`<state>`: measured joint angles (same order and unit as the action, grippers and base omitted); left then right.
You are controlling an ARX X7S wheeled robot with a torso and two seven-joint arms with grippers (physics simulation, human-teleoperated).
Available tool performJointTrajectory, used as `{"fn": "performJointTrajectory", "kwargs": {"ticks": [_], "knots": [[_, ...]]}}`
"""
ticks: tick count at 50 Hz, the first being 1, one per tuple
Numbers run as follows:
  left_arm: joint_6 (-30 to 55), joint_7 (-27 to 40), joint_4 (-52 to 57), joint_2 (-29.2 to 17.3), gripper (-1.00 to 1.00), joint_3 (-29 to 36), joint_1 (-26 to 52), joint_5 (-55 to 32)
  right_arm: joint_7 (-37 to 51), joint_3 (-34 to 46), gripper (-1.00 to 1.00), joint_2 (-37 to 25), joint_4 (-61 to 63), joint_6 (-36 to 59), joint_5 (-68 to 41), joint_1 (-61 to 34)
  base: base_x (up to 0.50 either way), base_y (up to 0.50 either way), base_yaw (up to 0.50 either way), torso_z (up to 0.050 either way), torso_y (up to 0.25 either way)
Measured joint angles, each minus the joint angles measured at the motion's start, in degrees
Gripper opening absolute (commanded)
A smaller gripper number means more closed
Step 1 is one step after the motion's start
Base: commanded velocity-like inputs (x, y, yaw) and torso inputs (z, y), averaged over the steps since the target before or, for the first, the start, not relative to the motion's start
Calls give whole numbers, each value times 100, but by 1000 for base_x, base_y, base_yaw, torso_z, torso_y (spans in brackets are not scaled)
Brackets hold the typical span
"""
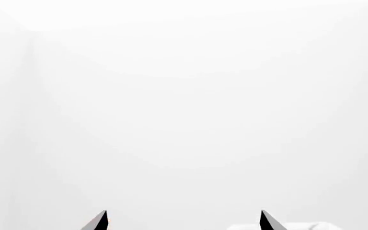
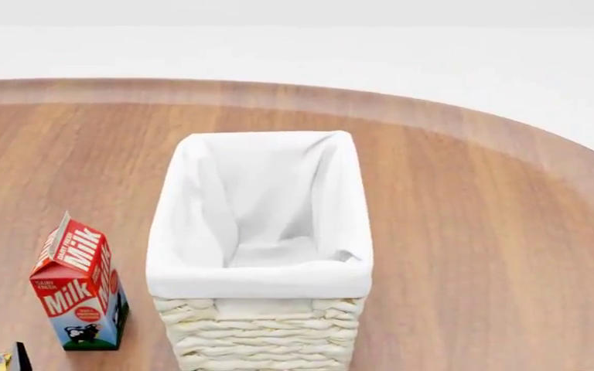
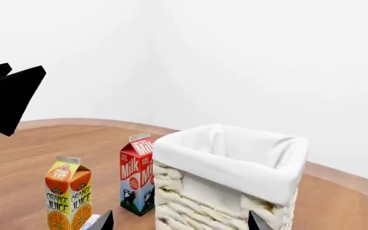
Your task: Pick up the alphabet soup, and put it in the basket.
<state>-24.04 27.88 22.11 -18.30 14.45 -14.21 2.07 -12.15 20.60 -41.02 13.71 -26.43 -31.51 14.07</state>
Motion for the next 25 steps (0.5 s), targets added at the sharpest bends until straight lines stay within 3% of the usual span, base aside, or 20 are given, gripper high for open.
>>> {"fn": "performJointTrajectory", "kwargs": {"ticks": [25], "knots": [[0, 56, 13, -13, 100, 72, -7, 62, -1631, 869, 100, -333, 85, 572, -877, -499, 0, 0, 0, 0, 0]]}}
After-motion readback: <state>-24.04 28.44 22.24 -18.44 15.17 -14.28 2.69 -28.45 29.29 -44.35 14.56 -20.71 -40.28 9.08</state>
